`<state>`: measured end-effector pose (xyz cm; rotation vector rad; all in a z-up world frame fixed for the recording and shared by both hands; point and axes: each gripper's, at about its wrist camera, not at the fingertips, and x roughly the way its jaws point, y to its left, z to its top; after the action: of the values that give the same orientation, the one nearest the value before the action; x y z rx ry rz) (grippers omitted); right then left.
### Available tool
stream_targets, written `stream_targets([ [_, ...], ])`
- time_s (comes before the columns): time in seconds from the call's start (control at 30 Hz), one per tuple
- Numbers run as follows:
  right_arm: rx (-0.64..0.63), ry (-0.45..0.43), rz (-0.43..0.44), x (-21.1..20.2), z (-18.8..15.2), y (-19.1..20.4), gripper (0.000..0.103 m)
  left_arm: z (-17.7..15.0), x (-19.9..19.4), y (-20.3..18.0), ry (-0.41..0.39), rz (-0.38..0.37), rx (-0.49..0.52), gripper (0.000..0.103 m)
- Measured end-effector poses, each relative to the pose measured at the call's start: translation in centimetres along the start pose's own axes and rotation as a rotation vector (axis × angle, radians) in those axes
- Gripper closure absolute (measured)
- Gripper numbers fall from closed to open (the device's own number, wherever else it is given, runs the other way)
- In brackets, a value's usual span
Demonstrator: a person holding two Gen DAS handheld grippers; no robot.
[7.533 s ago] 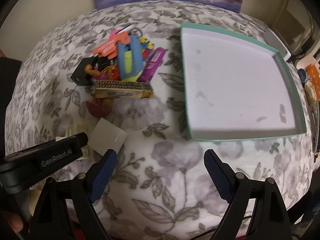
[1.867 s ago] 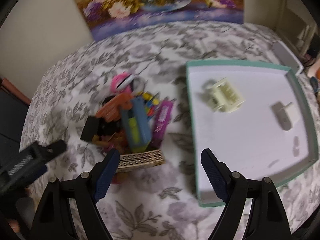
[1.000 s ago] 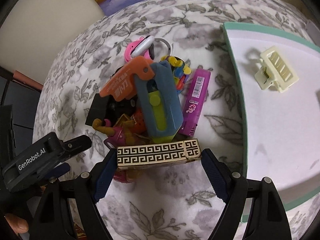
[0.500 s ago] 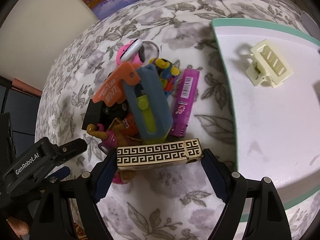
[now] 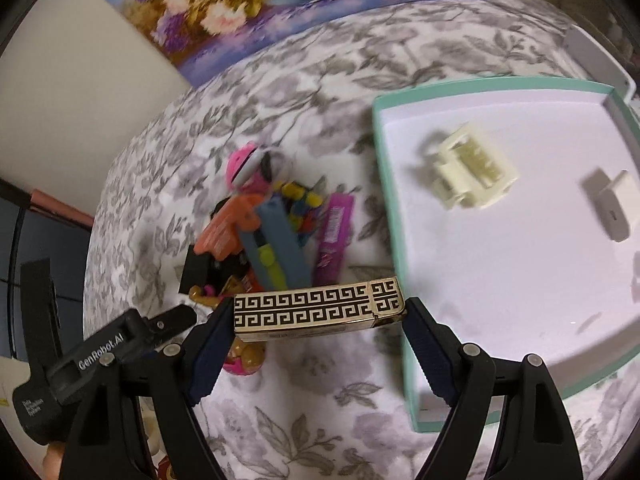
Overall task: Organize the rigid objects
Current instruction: 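Grasp the gold patterned box with the right gripper while the left grasps the pink figure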
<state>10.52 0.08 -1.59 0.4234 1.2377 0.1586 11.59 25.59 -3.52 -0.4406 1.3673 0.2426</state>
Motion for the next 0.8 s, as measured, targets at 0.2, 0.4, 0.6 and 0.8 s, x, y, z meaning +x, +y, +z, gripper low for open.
stream_targets([
  [0.2, 0.033, -0.049, -0.032, -2.1, 0.7, -1.8, 0.019, -0.6, 0.3, -2.7, 0.008, 0.003, 0.079, 0.000],
  [0.4, 0.069, -0.062, -0.076, -2.6, 1.0, -3.6, 0.019, -1.7, 0.9, -6.1, 0.014, 0.027, 0.186, 0.003],
  [0.6, 0.078, -0.050, -0.085, -2.4, 1.0, -4.4, 0.019, -3.0, 2.1, -9.2, 0.031, 0.054, 0.268, 0.016],
  [0.8, 0.072, -0.042, -0.101, -2.1, 1.0, -4.5, 0.019, -3.3, 4.1, -10.7, 0.048, 0.071, 0.288, 0.026],
])
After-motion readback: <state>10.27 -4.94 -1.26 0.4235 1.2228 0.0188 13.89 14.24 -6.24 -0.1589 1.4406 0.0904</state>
